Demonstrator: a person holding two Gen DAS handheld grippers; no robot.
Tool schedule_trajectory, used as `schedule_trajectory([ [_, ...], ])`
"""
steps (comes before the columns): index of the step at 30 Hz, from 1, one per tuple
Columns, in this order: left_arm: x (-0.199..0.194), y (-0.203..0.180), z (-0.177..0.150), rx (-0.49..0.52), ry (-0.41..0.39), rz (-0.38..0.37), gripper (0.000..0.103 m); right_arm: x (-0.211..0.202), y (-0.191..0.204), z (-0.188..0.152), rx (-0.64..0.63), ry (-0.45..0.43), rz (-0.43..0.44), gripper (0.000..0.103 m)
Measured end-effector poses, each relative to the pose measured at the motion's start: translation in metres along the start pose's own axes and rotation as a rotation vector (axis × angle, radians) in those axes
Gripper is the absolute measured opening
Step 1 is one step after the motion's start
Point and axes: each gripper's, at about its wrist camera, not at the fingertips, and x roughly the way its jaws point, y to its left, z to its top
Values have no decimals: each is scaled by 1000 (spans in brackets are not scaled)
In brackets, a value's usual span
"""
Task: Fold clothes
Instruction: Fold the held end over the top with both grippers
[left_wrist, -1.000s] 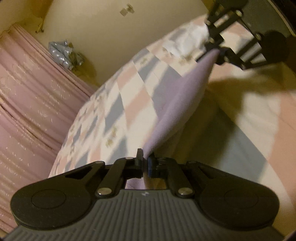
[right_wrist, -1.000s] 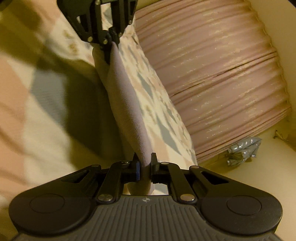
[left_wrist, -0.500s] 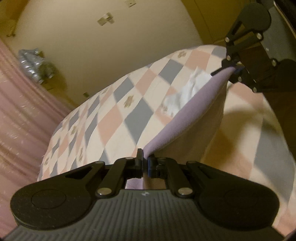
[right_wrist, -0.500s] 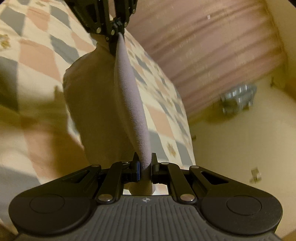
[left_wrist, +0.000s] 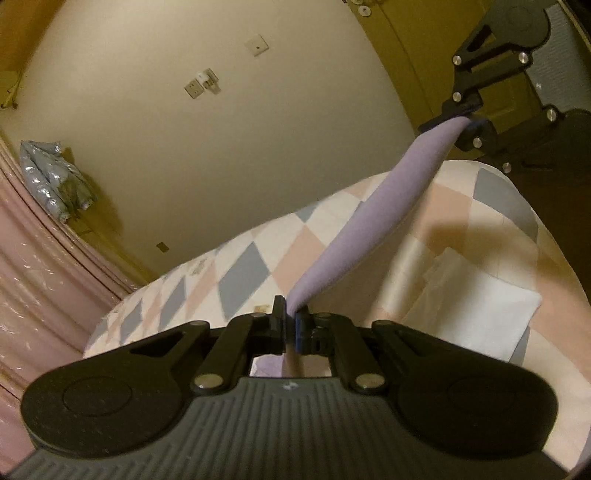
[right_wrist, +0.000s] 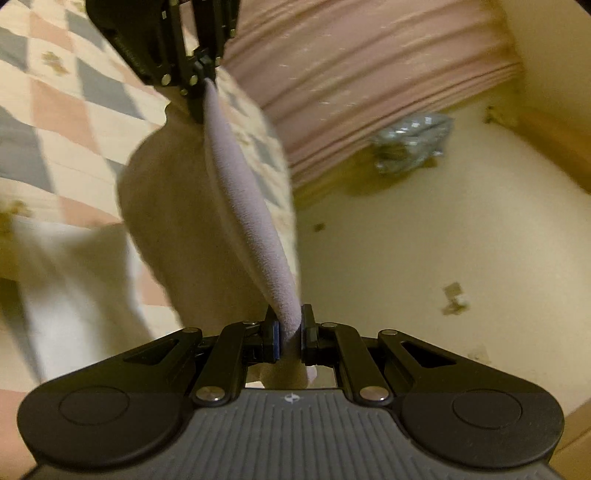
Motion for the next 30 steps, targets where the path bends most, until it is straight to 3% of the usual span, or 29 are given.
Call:
schedule_trajectory([
  [3,22,-34,-27,16,56,-58,4,15,23,-22,12,42,48,7],
  [10,64,-106,-87,48,167,-166,4,31,129,-70,-57,145,290,8],
  [19,61,-114,-96,92,166,-139,10,13,144,-83,-63,155,257,22],
  [21,61,-112,-97,96,162,-133,10,11,149,-81,-63,154,253,20],
  [23,60,-110,-97,97,156,-128,5,10,152,-79,-56,155,255,8],
  [30,52,-101,-98,61,137,-89,3,5,153,-70,-26,139,234,8],
])
